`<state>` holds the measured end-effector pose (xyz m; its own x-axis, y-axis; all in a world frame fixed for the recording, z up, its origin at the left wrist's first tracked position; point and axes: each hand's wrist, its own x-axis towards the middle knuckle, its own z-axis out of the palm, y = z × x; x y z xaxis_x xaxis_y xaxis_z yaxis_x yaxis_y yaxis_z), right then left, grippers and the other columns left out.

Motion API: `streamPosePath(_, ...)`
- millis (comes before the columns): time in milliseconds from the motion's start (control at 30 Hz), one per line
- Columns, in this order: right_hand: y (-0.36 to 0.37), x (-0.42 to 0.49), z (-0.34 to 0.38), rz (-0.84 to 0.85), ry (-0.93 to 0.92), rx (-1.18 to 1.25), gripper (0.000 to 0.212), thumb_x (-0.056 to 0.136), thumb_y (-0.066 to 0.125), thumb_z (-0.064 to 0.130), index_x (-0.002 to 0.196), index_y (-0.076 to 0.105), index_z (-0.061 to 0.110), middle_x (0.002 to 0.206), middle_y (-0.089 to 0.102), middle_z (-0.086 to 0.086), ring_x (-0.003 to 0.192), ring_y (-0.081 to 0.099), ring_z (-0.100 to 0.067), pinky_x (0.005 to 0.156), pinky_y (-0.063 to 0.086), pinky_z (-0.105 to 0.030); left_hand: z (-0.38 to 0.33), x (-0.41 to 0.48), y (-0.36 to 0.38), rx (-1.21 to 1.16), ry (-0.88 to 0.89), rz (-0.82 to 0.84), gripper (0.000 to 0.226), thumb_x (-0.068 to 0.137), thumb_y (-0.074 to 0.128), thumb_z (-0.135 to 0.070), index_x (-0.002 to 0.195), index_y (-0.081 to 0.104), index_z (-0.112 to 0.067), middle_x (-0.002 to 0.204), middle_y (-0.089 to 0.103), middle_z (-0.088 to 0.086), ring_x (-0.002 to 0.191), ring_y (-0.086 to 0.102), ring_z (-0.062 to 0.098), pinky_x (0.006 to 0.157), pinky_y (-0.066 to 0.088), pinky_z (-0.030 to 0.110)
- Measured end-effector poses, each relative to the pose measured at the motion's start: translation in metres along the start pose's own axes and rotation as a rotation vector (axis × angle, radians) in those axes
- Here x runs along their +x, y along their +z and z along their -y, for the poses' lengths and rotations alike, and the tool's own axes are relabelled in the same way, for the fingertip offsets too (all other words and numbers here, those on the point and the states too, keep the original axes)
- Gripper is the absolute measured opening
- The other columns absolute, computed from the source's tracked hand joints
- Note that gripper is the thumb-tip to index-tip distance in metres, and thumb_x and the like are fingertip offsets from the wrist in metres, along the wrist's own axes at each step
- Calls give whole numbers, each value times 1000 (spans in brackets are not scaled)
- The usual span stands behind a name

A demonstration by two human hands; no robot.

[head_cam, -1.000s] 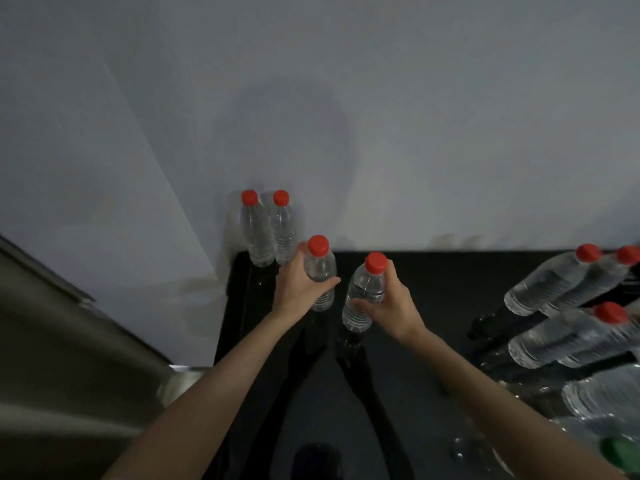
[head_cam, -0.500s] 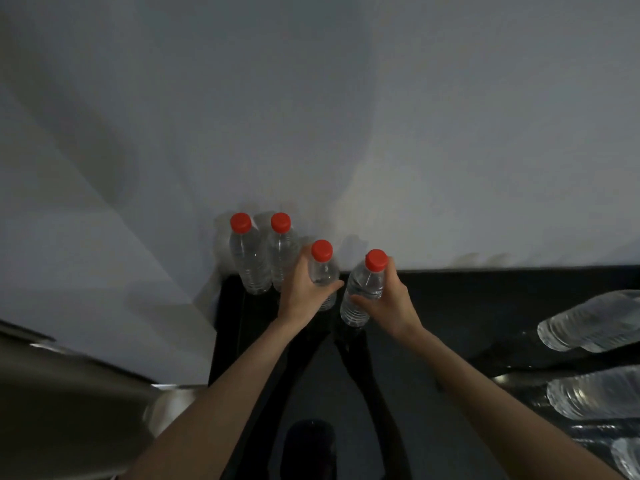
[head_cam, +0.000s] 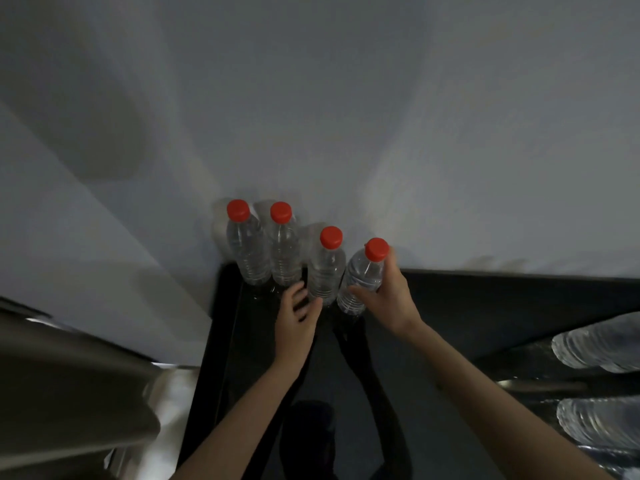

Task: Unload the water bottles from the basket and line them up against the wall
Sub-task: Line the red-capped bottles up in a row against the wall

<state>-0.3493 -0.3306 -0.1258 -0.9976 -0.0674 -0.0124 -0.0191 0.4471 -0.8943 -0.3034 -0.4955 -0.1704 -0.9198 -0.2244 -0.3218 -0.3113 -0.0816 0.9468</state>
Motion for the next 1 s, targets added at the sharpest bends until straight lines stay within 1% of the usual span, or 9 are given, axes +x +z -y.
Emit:
streamPosePath(100,1,4,0,-7,-22,1,61,73,75,4,117,40,27,114,56,-6,104,60,-18,88,55,-40,-2,10,9,-338,-521,79,53,93,62,-28,141,42,-18,140,50,18,121,54,30,97,46,37)
streamPosePath(167,2,7,1,-5,-29,12,60,74,74,3,118,40,25,115,56,-5,105,60,-18,89,55,-42,-6,20,15,-469,-620,111,58,92,62,-30,143,41,-10,141,48,23,129,48,35,102,42,40)
streamPosePath(300,6,17,3,-36,-33,24,61,75,75,6,123,41,20,118,50,-7,107,57,-17,92,53,-41,-8,38,20,-551,-579,39,51,92,63,-19,136,48,3,137,52,25,127,50,32,101,43,35)
streamPosePath(500,18,31,7,-92,-32,48,72,77,76,12,137,36,18,132,44,-6,121,48,-17,98,47,-32,-10,58,17,-569,-561,24,46,93,61,-20,133,49,1,137,51,23,130,48,32,107,40,37)
streamPosePath(700,25,42,9,-164,11,1,76,77,76,7,137,31,14,132,35,-5,114,38,-5,82,35,-1,-10,70,20,-592,-541,15,49,92,63,-20,134,49,1,137,52,24,125,51,31,100,44,35)
streamPosePath(767,26,48,8,-183,10,-17,76,77,77,8,137,31,14,132,34,-6,114,34,-3,84,34,-5,-11,72,20,-593,-547,9,47,90,65,-20,130,52,1,134,54,23,119,54,29,99,45,34)
streamPosePath(867,28,51,8,-216,-10,-59,76,76,78,8,135,32,11,128,36,-5,112,34,-5,88,36,-12,-14,71,18,-579,-559,31,47,89,66,-20,130,52,0,134,54,24,124,52,31,100,44,35)
streamPosePath(933,29,50,8,-260,-15,-71,74,73,80,7,130,33,7,121,35,-1,111,39,-11,88,41,-14,-19,67,17,-541,-557,58,51,91,64,-23,135,47,-2,138,51,23,129,48,32,104,42,37)
streamPosePath(1000,28,49,10,-292,25,-39,71,69,82,6,121,33,7,116,36,-1,108,46,-18,89,49,-25,-27,61,15,-461,-541,93,59,94,60,-32,143,41,-6,143,47,20,134,44,31,108,38,39)
